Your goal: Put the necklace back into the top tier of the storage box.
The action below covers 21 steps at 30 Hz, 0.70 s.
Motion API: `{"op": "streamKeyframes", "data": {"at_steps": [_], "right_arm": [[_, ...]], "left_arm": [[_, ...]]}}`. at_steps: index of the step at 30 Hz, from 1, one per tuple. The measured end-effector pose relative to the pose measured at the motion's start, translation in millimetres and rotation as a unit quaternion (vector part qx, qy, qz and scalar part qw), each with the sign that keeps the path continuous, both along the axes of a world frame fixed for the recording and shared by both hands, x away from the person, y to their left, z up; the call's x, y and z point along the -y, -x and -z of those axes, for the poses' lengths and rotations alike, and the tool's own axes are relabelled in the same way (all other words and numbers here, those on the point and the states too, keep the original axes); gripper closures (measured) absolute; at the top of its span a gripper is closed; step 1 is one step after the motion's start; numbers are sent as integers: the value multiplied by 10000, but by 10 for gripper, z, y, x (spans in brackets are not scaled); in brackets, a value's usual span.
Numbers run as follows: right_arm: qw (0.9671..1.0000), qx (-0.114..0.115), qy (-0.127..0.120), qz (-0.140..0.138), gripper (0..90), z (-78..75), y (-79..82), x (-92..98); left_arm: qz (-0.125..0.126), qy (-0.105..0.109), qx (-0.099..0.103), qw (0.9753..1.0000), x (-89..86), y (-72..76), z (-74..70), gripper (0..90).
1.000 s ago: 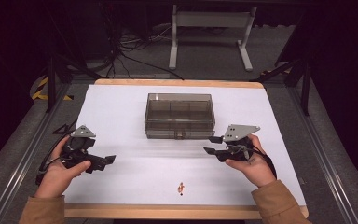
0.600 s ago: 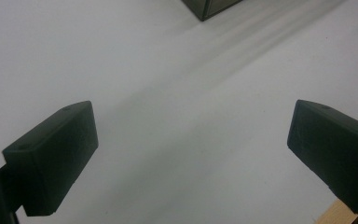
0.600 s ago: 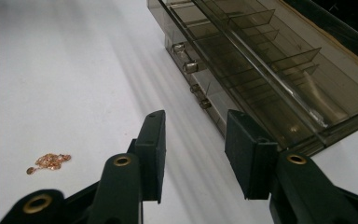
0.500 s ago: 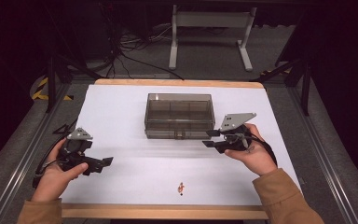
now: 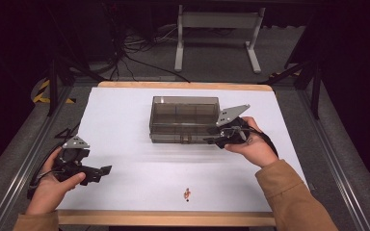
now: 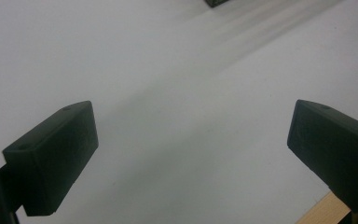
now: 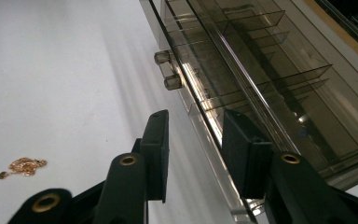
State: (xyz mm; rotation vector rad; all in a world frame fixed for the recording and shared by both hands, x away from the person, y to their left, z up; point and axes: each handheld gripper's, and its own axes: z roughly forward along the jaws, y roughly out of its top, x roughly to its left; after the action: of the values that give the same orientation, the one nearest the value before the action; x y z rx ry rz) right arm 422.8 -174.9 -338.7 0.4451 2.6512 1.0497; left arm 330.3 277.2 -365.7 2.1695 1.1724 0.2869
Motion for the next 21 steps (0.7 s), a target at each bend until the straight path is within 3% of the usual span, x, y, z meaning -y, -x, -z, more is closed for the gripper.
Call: {"op": "streamKeyframes", "data": {"at_steps": [8,21], "right_arm": [[9998,-70,184,-68,643,19,-112,-49],[9977,-408,537,-121,699,70,-283,-56]], "left_arm": [[-62,-26,-18,10000,-39,51,11,23],[-68,-21,-16,10000,-53,54,8,24]]}}
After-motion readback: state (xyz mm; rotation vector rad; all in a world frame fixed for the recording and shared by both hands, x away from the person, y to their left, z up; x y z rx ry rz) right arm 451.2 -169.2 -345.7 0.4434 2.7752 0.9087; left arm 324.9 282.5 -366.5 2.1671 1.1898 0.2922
